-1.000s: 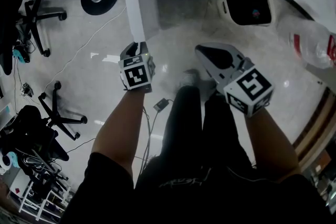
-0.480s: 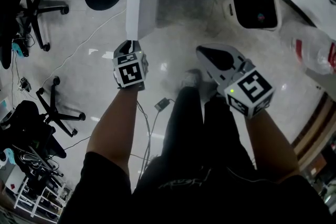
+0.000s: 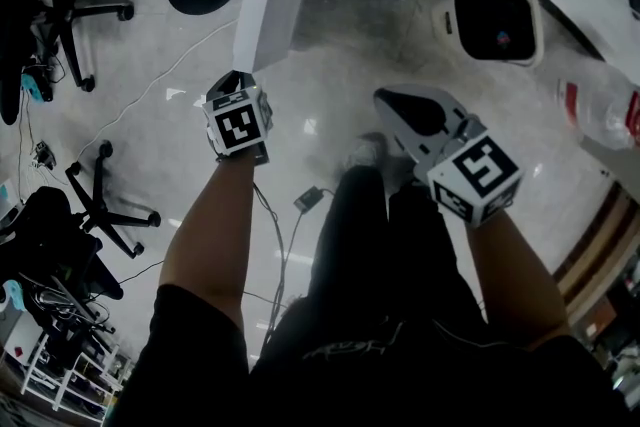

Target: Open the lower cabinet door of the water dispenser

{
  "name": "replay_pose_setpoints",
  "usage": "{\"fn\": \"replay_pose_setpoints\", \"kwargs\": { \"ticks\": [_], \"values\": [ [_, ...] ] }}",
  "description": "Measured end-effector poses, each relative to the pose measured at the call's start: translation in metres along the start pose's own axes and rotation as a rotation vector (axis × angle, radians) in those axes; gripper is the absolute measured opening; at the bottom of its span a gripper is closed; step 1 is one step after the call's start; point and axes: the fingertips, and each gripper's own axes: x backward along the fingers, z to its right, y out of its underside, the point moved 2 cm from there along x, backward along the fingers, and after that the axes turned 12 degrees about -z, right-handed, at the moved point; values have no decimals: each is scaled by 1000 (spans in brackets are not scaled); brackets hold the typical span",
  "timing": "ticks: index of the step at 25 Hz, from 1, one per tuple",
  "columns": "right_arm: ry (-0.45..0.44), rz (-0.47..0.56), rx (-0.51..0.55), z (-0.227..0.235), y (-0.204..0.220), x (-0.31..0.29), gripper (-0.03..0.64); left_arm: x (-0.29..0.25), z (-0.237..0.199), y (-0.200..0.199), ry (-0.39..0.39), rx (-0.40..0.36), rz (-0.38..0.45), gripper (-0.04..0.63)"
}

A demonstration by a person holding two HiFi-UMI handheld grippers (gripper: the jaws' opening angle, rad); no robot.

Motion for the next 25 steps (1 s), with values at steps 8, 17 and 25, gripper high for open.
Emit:
{"fn": "replay_pose_setpoints", "kwargs": {
  "ticks": [8,17,25],
  "values": [
    [2,-3,6,-1,-1,-4,12,-2,-13,-2,52,141,25,31],
    [5,32,13,-5,-17,24,12,67,10,21,252,134,116,31],
    [-101,50,130,-77,-30,113,12,249,91,45,556,37,294,20]
  ]
}}
